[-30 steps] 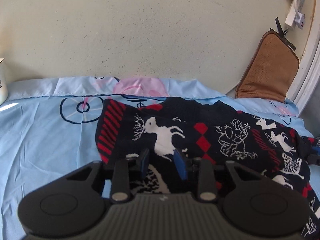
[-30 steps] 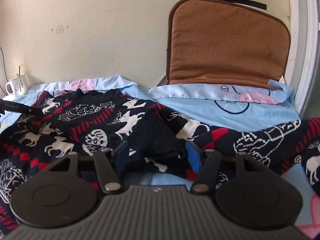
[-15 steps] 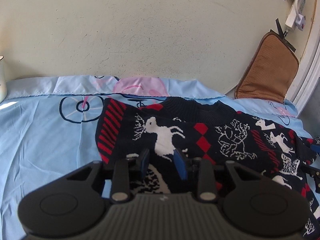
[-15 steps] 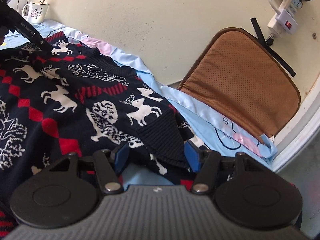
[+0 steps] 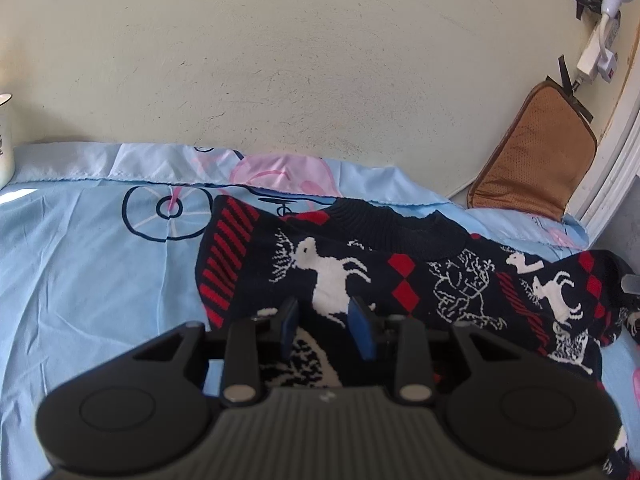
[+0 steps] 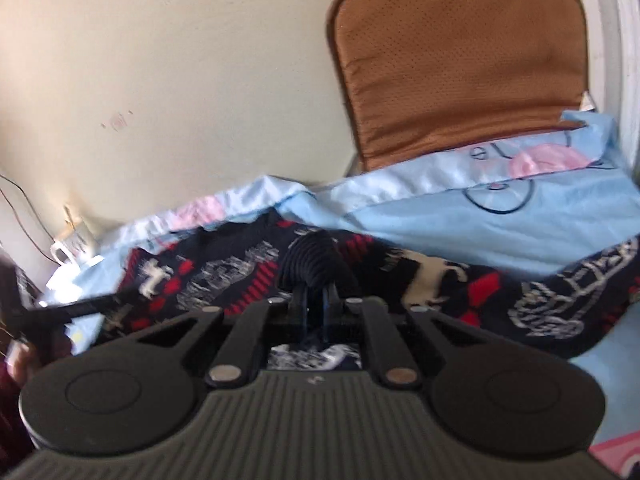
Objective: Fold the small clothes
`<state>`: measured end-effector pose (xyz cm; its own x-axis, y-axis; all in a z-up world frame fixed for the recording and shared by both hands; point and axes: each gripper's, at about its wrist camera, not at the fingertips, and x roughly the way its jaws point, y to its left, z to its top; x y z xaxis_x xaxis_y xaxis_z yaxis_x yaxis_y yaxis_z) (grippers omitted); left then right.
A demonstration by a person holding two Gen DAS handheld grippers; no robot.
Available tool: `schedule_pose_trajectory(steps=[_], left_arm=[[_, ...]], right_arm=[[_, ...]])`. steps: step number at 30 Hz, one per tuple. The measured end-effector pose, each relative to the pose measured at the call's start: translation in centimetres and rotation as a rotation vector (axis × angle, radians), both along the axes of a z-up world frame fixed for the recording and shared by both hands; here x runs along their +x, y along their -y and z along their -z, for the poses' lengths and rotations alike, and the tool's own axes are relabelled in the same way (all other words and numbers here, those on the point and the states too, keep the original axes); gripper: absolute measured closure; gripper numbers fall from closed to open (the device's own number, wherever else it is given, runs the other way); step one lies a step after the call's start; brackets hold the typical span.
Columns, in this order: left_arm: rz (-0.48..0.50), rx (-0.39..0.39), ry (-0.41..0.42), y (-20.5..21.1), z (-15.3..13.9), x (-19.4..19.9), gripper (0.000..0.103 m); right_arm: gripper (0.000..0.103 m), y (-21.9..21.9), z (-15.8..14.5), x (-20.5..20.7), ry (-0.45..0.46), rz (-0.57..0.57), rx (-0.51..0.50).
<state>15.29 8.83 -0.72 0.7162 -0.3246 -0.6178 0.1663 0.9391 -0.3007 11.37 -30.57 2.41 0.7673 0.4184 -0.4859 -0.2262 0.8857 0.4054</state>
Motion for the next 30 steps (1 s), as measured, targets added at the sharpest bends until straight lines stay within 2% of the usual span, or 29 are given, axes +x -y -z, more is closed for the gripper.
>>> schedule_pose_trajectory(steps=[3, 7, 9, 11, 13, 15, 19, 24, 26, 27, 30], left_arm=[[-0.036, -0.07, 0.007, -1.5, -0.5, -0.1, 0.071], [-0.061, -0.158, 0.008, -3.1, -1.1, -0.2, 0.071], [-0.062, -0.163, 0.009, -3.2, -1.2, -0.3, 0.071], [-0.06, -0.161, 0.009, -3.1, -1.3, -0.3, 0.071], [-0.057, -0.169, 0.014, -3.1, -1.5, -0.4, 0.071], [-0.052, -0.187, 0.017, -3.1, -1.6, -0.5, 0.071], [-0.008, -0.211, 0.026, -2.1, -1.9, -0.9, 0.071], [0.07, -0.161, 0.04, 0.8, -1.9, -1.6, 0.07], [0.088, -0.12, 0.029, 1.8, -1.5, -1.6, 0.07], [0.089, -0.088, 0.014, 2.3, -1.1, -1.4, 0.07], [0.082, -0.039, -0.036, 2.8, 0.2, -0.7, 0.071]], right_arm=[[0.093, -5.4, -0.9, 2.3, -0.044, -0.122, 0.078], [0.092, -12.8, 0.0, 5.4, -0.106, -0.224, 0.11], [0.08, -15.6, 1.0, 6.7, -0.122, -0.243, 0.093], [0.065, -16.8, 1.9, 7.9, -0.191, -0.289, 0.124], [0.065, -15.7, 1.7, 7.7, -0.166, -0.265, 0.191], [0.065, -13.9, 0.9, 6.8, -0.093, -0.221, 0.167], [0.065, -10.6, 1.7, 5.7, -0.06, -0.145, 0.125], [0.065, -8.7, 5.8, 5.0, -0.115, -0.114, 0.129], [0.069, -8.3, 7.4, 5.1, -0.127, -0.103, 0.157], [0.07, -7.9, 7.9, 5.0, -0.113, -0.095, 0.195], [0.069, -7.2, 7.8, 5.2, -0.147, -0.089, 0.251]])
